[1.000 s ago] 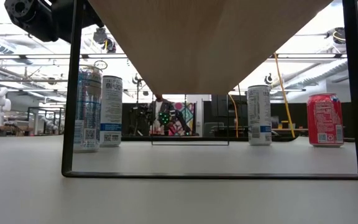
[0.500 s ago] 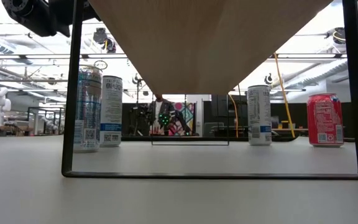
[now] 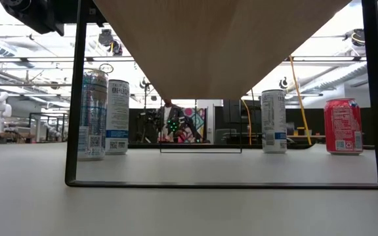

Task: Place canned beverage on shelf
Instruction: Put the middle right blue soda can on the shelf

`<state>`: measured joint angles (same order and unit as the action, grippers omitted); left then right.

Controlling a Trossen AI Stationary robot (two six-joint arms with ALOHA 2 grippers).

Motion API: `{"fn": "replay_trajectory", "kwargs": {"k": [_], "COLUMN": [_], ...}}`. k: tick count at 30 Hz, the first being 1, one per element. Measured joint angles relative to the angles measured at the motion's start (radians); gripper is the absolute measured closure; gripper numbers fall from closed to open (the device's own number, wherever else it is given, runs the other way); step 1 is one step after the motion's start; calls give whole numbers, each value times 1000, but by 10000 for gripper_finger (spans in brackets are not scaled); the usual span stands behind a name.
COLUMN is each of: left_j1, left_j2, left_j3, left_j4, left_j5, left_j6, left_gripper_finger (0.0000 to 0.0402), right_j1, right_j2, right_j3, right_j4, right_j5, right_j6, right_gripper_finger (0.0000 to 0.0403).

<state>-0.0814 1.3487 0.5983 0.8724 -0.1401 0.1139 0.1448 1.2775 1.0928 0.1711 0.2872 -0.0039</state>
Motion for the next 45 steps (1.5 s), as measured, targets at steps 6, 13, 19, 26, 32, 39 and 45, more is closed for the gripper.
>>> {"fn": "replay_trajectory", "kwargs": {"k": [6,13,19,26,32,39,45], "left_j1": [0,-5,-27,-42,-43,-43,-22], "left_j2": [0,0,0,0,0,0,1], "left_j3": [0,0,0,-1,-1,-1,-1], "left_j4": [-25,-54,-53,-41,-52,-52,-43], "left_j5": [-72,-105,-104,-117,-124,-138,-98], "left_j6": [6,9,-1,-1,6,6,57], "left_gripper_finger": [97,97,97,97,97,97,79], "right_j1": [-21,-21,-21,-19,-19,-19,-19], "right_j2": [27,27,27,27,28,28,28], "right_j3": [25,25,25,50,50,50,50], "right_j4": [-29,-56,-70,-64,-75,-86,-86], "right_j5": [-3,-1,-1,-1,-3,-4,-4], "right_j6": [19,19,19,19,30,30,29], "right_gripper_finger": [236,236,236,236,231,230,230]}}
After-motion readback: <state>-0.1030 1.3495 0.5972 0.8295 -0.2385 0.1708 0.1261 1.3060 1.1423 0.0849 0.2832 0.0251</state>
